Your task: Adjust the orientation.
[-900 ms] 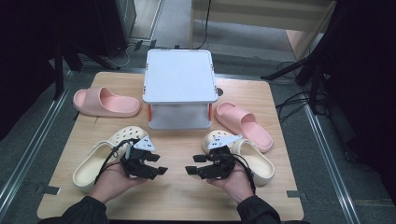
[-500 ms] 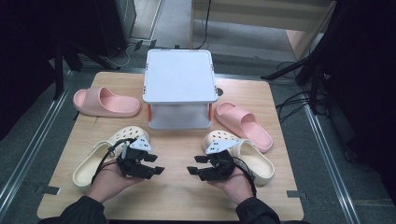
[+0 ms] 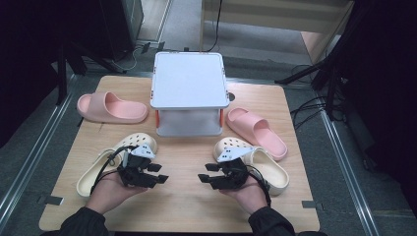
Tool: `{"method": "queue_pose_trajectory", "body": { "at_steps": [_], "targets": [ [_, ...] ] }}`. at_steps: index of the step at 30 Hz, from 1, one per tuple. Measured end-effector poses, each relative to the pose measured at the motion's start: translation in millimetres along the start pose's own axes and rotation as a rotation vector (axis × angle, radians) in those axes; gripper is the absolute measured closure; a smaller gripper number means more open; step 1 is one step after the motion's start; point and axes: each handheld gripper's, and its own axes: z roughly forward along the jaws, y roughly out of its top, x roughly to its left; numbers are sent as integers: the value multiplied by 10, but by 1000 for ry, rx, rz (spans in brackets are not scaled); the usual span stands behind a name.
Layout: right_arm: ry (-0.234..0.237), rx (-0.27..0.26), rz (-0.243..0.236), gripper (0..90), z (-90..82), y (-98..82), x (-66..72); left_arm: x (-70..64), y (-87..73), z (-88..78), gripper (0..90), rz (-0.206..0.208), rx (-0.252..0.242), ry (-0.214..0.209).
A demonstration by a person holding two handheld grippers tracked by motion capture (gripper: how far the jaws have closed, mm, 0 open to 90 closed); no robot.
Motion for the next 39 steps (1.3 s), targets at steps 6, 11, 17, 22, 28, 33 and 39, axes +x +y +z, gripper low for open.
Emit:
{"method": "queue_pose_trajectory", "body": {
  "at_steps": [6,11,17,22,28,33,39],
  "targets": [
    [17,24,19,570,43,41,-29,18,-78,-103,503,-15,-6,12],
    [27,29,23,553,77,70,-36,42,-134,-190,491,-32,-22,30],
    [43,43,26,543,133,119,-34,68,-237,-356,494,-61,-36,58],
    [53,55,17,543,168,148,-31,126,-355,-545,495,-97,-64,95],
    [43,55,14,542,173,163,-40,207,-472,-703,494,-143,-91,118],
    [-8,16,22,549,127,183,-54,299,-570,-798,498,-174,-90,143],
    [-18,9,40,549,114,180,-85,436,-645,-793,489,-206,-83,196]
  ]
}}
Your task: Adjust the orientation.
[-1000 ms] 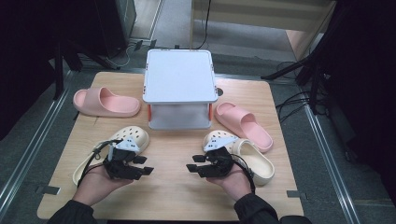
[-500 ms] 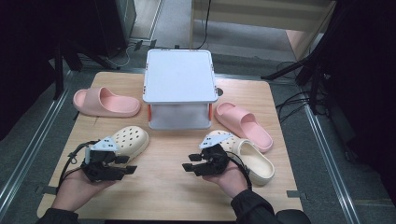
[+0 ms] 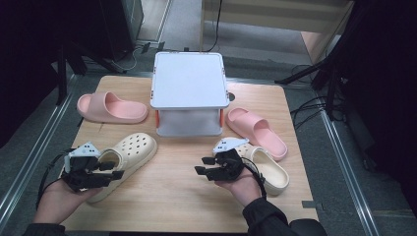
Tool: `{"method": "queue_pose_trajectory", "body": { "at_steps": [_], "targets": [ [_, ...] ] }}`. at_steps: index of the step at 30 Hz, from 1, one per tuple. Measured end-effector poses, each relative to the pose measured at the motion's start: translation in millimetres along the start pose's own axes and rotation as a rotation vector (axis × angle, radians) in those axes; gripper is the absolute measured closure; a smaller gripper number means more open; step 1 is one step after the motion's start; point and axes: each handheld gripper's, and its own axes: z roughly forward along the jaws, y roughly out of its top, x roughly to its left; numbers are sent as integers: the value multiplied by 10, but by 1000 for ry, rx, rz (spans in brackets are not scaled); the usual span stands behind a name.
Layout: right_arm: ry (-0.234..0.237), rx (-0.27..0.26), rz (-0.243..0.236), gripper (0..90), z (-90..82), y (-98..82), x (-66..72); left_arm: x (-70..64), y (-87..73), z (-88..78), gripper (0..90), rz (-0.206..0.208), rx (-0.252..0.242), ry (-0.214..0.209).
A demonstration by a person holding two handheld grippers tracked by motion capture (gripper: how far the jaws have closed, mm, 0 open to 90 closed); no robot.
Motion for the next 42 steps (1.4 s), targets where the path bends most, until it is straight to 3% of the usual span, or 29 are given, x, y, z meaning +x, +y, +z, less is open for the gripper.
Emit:
{"method": "queue_pose_trajectory", "body": {
  "at_steps": [4,13,15,18,19,20,25,32,37,42],
  "targets": [
    [0,12,-4,548,17,-3,8,45,11,118,525,-6,28,5],
    [10,22,1,549,18,-31,14,106,85,400,647,9,90,-38],
    [9,22,2,549,14,-39,19,119,93,408,707,5,88,-59],
    [10,21,5,550,7,-42,18,109,117,377,756,23,67,-31],
    [11,20,11,552,5,-45,14,81,140,334,767,33,47,9],
    [11,20,11,552,5,-45,14,81,140,334,768,33,47,9],
    [16,16,21,564,3,-48,-2,92,182,193,772,-17,1,-1],
    [26,10,25,590,3,-47,3,-184,299,161,771,35,-18,-39],
    [16,-6,22,610,-29,-63,32,-435,448,342,770,63,-16,-98],
    [12,-13,31,633,-56,-90,45,-648,557,567,769,99,22,-110]
  ]
}}
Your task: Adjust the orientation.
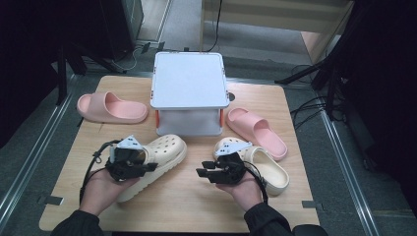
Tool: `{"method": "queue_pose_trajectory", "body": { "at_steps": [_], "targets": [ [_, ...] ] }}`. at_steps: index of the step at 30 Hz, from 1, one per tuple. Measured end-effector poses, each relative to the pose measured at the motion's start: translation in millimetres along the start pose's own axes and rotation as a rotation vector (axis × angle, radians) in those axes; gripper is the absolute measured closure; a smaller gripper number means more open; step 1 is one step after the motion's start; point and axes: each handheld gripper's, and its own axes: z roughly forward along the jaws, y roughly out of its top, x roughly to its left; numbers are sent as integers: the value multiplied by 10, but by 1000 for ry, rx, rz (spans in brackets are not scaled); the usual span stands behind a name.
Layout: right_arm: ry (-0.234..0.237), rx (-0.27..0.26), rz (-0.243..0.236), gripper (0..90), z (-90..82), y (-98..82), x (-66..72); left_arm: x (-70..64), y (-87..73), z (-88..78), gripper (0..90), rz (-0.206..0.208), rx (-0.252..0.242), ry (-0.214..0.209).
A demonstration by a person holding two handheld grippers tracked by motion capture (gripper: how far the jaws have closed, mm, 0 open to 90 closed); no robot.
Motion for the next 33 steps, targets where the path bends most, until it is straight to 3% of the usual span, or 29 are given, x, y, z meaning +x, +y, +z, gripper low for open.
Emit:
{"method": "queue_pose_trajectory", "body": {
  "at_steps": [3,5,7,12,16,23,25,27,32,33],
  "targets": [
    [-5,-9,-1,641,-15,-22,7,-51,60,132,768,16,30,-20],
    [-11,-15,2,664,-27,-41,16,-75,84,182,768,46,34,-10],
    [-15,-22,4,695,-35,-55,19,-72,107,229,768,37,43,-29],
    [-24,-23,7,743,-40,-90,49,-158,133,348,760,60,81,-51],
    [-32,-15,12,769,-4,-115,55,-181,152,400,703,78,96,-65],
    [-38,-16,43,840,64,-134,48,-133,178,272,584,88,69,-80],
    [-40,-17,43,842,72,-132,50,-110,179,202,580,96,67,-94],
    [-38,-20,82,860,102,-109,56,-76,174,126,577,92,63,-106],
    [-41,-7,66,864,166,-64,92,49,140,-111,608,92,25,-117],
    [-41,-1,59,864,201,-48,109,112,118,-172,637,85,20,-145]
  ]
}}
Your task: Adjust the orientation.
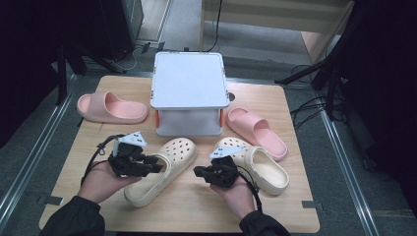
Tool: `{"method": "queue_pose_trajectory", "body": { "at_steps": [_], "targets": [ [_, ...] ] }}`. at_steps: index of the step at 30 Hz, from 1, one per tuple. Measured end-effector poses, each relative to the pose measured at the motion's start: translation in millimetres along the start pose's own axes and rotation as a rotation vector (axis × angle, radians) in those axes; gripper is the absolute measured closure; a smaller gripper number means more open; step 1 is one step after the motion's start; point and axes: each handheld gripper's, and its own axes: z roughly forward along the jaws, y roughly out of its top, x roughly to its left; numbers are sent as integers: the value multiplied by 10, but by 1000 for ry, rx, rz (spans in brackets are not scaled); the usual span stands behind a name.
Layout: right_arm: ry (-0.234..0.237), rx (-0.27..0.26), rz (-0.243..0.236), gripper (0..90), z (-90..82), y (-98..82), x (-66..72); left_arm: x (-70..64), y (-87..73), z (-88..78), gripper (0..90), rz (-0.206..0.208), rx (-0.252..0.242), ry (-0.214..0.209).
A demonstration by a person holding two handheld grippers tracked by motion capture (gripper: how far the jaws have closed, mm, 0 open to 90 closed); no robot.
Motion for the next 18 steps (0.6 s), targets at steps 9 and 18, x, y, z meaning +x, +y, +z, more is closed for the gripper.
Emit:
{"method": "queue_pose_trajectory", "body": {
  "at_steps": [9,18],
  "targets": [
    [40,40,-11,900,181,14,63,283,-170,-89,816,-39,25,50],
    [50,31,-57,896,315,36,166,470,-405,-111,838,-96,15,89]
  ]
}}
